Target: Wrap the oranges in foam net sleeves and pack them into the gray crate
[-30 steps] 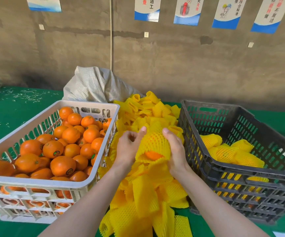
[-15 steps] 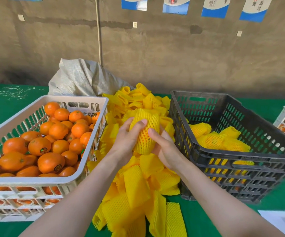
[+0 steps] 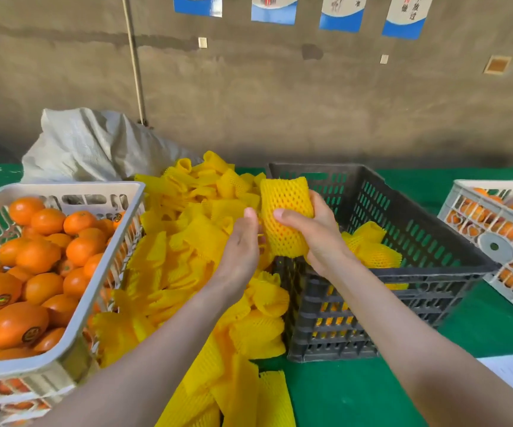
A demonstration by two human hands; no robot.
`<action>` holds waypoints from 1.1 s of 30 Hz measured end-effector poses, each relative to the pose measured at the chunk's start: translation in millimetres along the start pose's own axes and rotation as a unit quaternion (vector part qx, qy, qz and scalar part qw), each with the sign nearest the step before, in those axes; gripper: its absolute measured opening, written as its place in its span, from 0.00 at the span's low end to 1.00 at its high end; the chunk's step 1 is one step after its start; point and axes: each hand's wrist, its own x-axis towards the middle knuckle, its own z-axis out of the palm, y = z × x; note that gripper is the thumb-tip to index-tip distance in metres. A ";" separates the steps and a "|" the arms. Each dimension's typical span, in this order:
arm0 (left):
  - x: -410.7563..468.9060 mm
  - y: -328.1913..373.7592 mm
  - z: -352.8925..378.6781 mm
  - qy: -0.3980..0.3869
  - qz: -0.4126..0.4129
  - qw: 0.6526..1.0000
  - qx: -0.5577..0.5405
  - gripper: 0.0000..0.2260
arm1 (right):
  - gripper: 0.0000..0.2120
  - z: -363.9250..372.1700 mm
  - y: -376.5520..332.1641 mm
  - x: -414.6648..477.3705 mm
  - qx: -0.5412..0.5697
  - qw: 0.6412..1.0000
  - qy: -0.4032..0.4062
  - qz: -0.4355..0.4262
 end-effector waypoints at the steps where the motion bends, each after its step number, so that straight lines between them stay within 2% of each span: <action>1: 5.8 -3.6 7.8 0.020 0.003 1.000 0.014 0.14 | 0.29 -13.3 -2.5 10.7 -0.023 0.999 0.031 -0.002; 2: 11.9 -6.9 15.3 0.022 0.016 0.999 0.039 0.09 | 0.28 -26.1 -4.6 21.6 -0.050 0.997 0.058 -0.004; 4: 25.1 -12.0 32.3 -0.015 0.073 0.989 0.129 0.06 | 0.25 -51.4 -4.8 44.5 -0.115 0.989 0.092 -0.008; 7: 47.3 -15.0 62.0 -0.082 0.178 0.932 0.304 0.06 | 0.24 -84.0 3.9 83.8 -0.286 0.952 0.103 -0.020; 9: 61.2 -16.5 83.0 -0.120 0.204 0.888 0.394 0.06 | 0.28 -103.2 13.5 111.2 -0.436 0.897 0.077 -0.020; 12: 75.5 -26.6 103.0 -0.160 0.170 0.827 0.511 0.10 | 0.32 -130.6 31.6 144.2 -0.621 0.784 -0.008 0.015; 14: 80.2 -35.8 105.6 -0.168 0.144 0.798 0.560 0.13 | 0.34 -150.0 43.4 163.1 -0.704 0.708 -0.051 0.033; 16: 81.8 -41.2 103.8 -0.145 0.144 0.798 0.567 0.14 | 0.35 -168.0 52.3 177.7 -0.751 0.654 -0.078 0.042; 20: 81.8 -43.9 103.6 -0.138 0.145 0.810 0.551 0.14 | 0.36 -192.2 73.3 196.4 -0.790 0.594 -0.127 0.081; 23: 81.4 -42.0 104.3 -0.136 0.147 0.817 0.540 0.13 | 0.37 -195.8 88.2 205.5 -0.796 0.563 -0.175 0.134; 25: 80.7 -41.2 103.2 -0.126 0.149 0.823 0.533 0.13 | 0.43 -194.0 93.9 207.1 -0.800 0.557 -0.166 0.151; 27: 78.8 -40.5 102.2 -0.117 0.152 0.828 0.527 0.12 | 0.47 -191.9 95.3 206.7 -0.811 0.554 -0.143 0.124; 30: 76.0 -39.0 101.3 -0.095 0.157 0.842 0.508 0.09 | 0.38 -177.5 87.3 201.7 -0.816 0.562 -0.119 0.065; 33: 73.6 -37.7 99.4 -0.072 0.171 0.853 0.487 0.08 | 0.29 -144.6 59.7 188.6 -0.791 0.603 -0.098 -0.022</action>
